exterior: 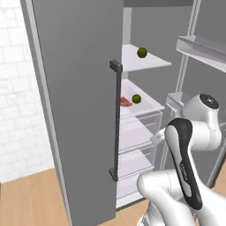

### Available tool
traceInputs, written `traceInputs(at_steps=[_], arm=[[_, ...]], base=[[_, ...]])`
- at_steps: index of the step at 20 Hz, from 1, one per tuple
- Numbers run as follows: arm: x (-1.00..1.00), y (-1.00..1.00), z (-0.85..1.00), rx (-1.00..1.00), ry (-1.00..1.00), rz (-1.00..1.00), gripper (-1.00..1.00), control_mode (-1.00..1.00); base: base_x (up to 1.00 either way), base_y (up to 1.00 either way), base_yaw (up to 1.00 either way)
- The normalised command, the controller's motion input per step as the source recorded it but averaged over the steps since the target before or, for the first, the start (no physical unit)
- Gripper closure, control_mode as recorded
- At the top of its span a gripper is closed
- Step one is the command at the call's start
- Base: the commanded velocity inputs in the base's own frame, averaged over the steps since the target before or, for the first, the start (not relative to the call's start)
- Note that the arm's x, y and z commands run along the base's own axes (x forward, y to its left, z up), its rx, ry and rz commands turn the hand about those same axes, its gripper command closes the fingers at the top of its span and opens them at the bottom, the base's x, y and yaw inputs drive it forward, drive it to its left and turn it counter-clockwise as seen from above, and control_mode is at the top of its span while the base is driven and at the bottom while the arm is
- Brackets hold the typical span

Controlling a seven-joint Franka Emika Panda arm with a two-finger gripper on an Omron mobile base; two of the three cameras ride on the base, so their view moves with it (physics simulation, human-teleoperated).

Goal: Place one lime and one steak in each tupperware on the nearby counter, to pack two identical lunches.

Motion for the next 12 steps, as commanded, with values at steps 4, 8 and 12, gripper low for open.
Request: traceInputs(at_steps=[4, 8, 12], arm=[[0.00, 0.00, 0.00, 0.00, 0.00, 0.00, -1.00, 1.00], [0.00, 0.00, 0.00, 0.00, 0.00, 0.00, -1.00, 1.00], [0.00, 0.00, 0.00, 0.00, 0.00, 0.00, -1.00, 1.00]], base=[[0.22, -0.34, 0.01], [0.07, -0.43, 0.03], [0.17, -0.21, 0.04]])
